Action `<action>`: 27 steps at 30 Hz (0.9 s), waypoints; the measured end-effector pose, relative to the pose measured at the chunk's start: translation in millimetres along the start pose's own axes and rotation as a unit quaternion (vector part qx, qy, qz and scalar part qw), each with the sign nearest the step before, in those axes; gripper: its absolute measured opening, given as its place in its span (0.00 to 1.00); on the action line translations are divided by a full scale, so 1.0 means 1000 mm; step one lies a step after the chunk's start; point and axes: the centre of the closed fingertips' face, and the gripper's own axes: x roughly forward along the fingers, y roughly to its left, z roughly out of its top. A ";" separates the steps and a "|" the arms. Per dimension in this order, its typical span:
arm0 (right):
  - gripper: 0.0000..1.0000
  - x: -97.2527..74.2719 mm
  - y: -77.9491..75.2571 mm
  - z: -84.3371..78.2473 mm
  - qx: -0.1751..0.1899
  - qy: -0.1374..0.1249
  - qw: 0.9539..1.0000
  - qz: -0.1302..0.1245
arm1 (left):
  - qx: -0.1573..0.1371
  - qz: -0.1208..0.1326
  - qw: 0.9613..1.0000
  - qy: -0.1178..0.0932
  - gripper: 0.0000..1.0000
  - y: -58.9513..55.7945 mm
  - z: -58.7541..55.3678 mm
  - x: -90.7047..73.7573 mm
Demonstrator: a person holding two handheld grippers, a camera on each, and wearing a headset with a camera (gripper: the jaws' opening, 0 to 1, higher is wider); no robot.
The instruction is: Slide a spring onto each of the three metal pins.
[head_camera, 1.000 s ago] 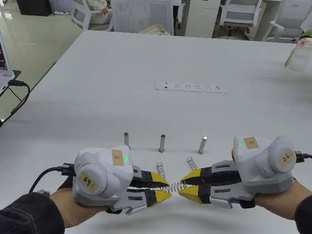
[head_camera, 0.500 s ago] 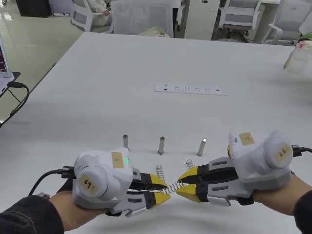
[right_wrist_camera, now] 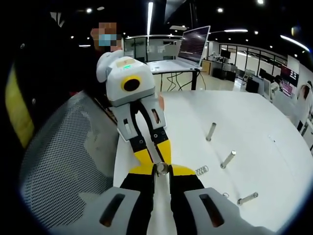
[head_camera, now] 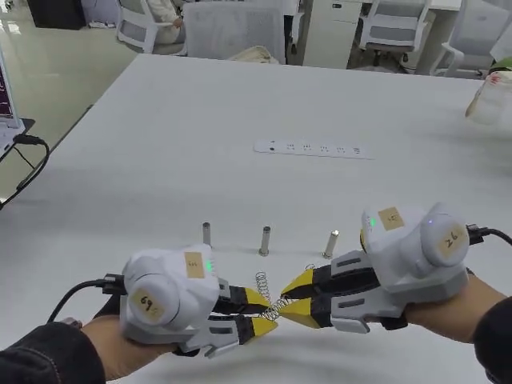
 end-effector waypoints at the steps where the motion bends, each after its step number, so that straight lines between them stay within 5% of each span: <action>1: 0.08 0.001 0.001 0.001 -0.002 0.001 1.000 0.001 | -0.001 -0.001 1.000 0.000 0.01 0.000 0.000 0.000; 17: 0.11 0.004 0.002 -0.004 -0.017 0.028 0.999 0.009 | 0.004 -0.006 1.000 -0.004 0.01 -0.003 0.000 0.003; 27: 0.12 0.009 0.001 -0.014 -0.029 0.070 0.997 0.027 | 0.003 -0.006 1.000 -0.008 0.01 -0.001 0.000 0.005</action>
